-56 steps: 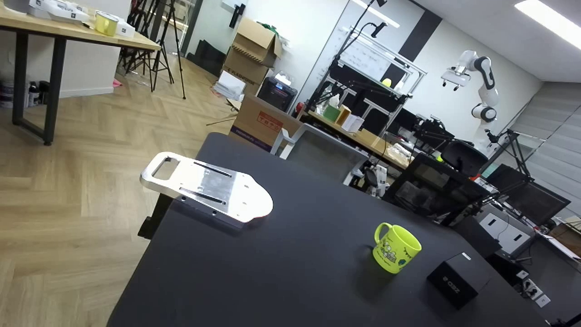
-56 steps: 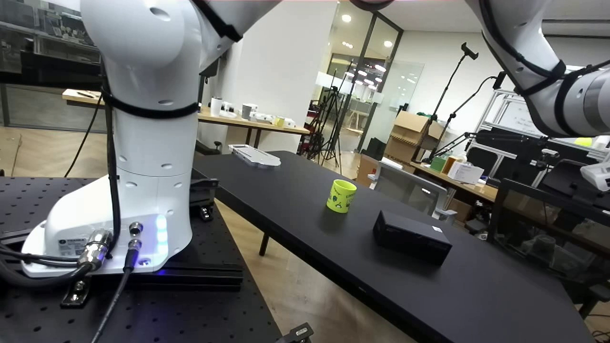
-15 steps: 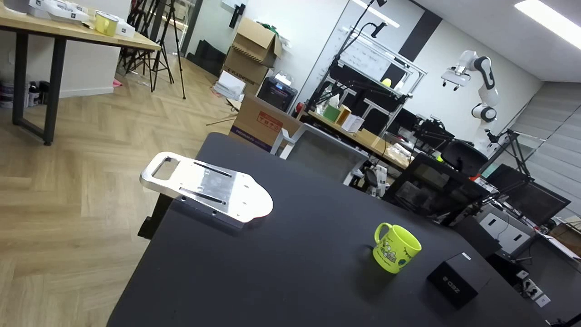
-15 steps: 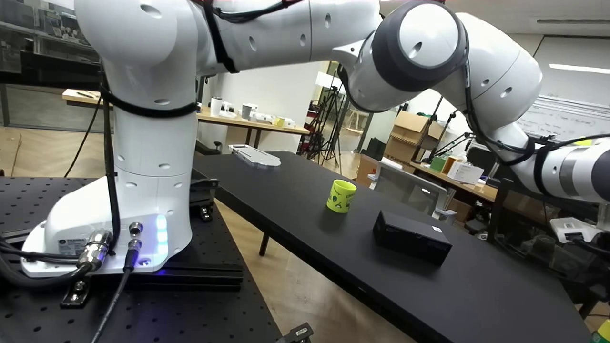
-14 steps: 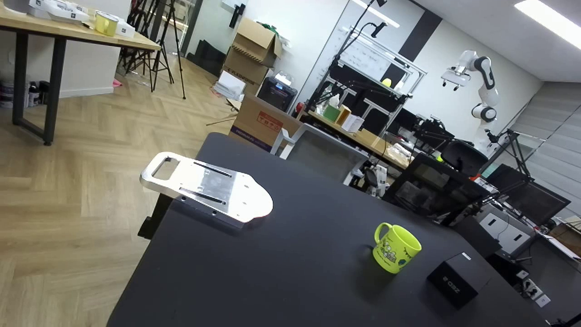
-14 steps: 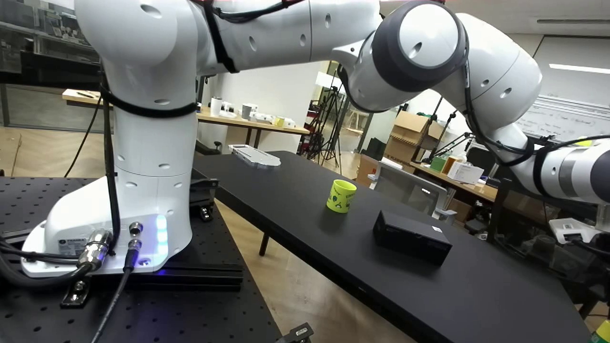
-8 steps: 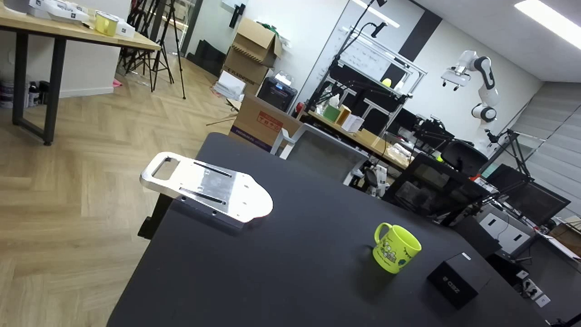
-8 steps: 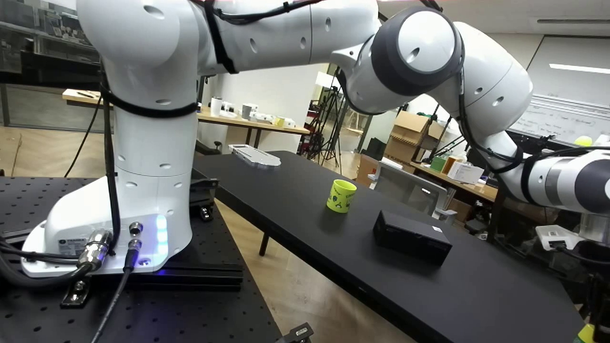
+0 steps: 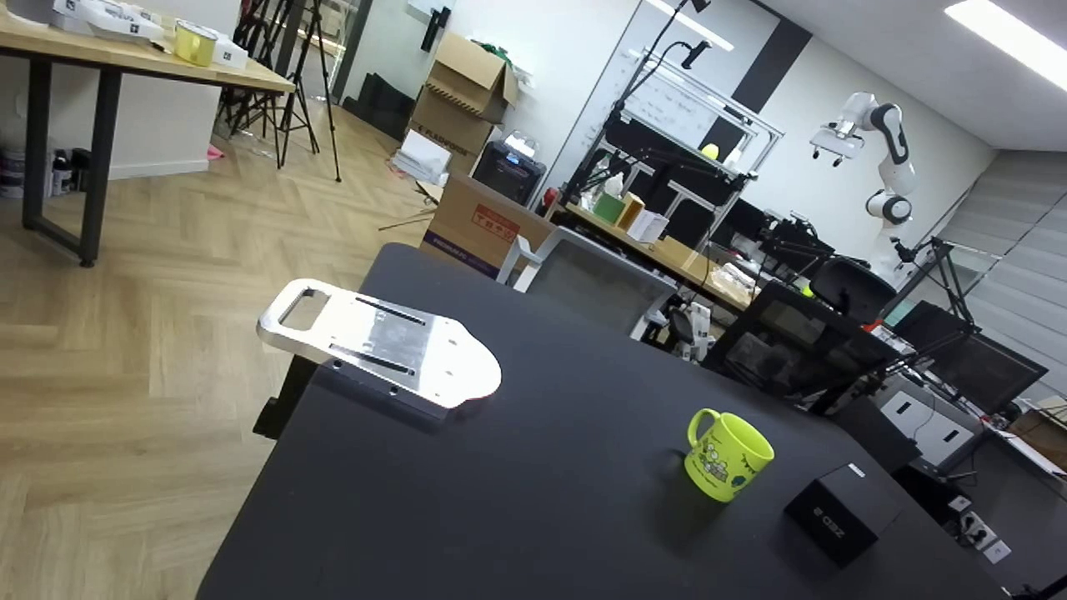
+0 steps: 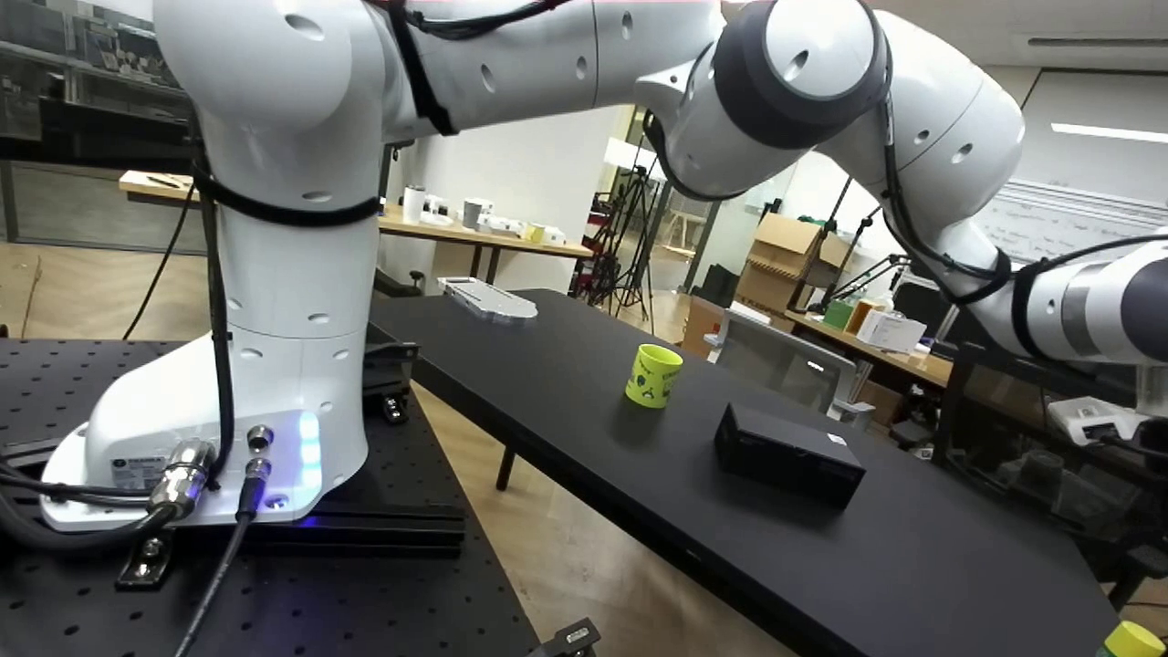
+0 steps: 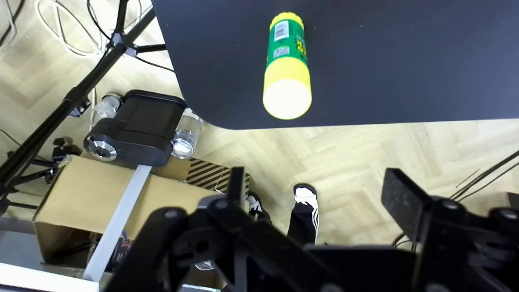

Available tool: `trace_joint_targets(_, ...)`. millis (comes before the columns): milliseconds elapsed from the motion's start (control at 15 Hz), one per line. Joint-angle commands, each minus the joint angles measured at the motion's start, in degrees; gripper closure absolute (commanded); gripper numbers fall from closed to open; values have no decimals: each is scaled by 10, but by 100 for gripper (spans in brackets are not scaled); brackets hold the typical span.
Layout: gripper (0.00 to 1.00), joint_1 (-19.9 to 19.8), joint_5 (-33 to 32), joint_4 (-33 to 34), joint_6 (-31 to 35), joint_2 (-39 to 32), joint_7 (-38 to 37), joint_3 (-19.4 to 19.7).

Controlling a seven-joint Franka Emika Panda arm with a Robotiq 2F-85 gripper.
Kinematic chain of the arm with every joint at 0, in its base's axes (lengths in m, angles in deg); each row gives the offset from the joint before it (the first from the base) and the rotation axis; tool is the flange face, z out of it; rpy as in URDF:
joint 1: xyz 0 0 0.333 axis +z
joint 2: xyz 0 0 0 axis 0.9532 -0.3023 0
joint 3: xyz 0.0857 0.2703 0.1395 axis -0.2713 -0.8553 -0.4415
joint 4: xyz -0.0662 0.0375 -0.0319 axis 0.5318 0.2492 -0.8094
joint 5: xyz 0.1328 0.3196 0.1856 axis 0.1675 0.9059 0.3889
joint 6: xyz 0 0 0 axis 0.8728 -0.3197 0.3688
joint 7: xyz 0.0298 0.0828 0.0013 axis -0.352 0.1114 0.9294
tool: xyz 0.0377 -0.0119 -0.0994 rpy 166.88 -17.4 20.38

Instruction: Get the glue from the yellow cup and put it the left corner

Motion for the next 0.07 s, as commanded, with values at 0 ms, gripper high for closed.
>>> trace_joint_targets(0, 6, 0, 0, 0, 0, 1, 1, -1)
